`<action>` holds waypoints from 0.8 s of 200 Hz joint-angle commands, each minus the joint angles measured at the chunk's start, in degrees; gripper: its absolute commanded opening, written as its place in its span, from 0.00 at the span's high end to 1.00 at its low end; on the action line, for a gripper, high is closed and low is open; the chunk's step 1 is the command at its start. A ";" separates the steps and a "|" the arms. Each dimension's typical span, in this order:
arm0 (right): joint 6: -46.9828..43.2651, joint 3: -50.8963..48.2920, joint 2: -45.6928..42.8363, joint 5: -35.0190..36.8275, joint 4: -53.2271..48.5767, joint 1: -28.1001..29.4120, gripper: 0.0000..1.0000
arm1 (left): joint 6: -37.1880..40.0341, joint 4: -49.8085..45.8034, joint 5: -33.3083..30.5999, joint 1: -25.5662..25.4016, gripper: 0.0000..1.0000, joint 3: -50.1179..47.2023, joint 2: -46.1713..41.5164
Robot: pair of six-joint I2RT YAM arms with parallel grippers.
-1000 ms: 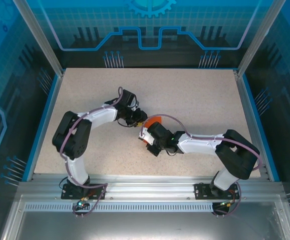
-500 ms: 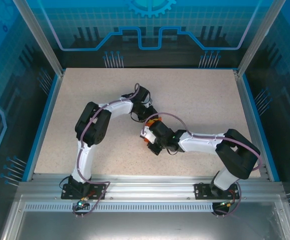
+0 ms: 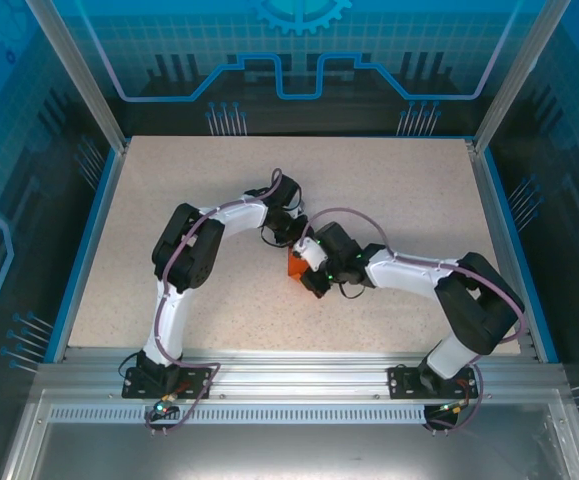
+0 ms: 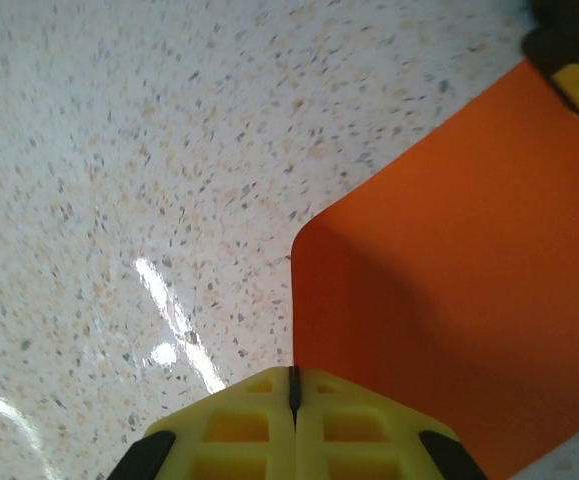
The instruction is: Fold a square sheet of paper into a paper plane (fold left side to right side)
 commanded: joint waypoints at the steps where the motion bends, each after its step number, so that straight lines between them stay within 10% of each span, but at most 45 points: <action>1: 4.74 1.20 1.60 -8.53 -1.27 -3.82 1.00 | 1.80 -4.10 -1.99 -0.34 0.82 -0.38 1.74; 160: 11.98 2.98 8.29 -12.35 -0.76 -13.61 1.00 | 1.98 -4.12 -2.06 -0.65 0.84 -0.01 2.01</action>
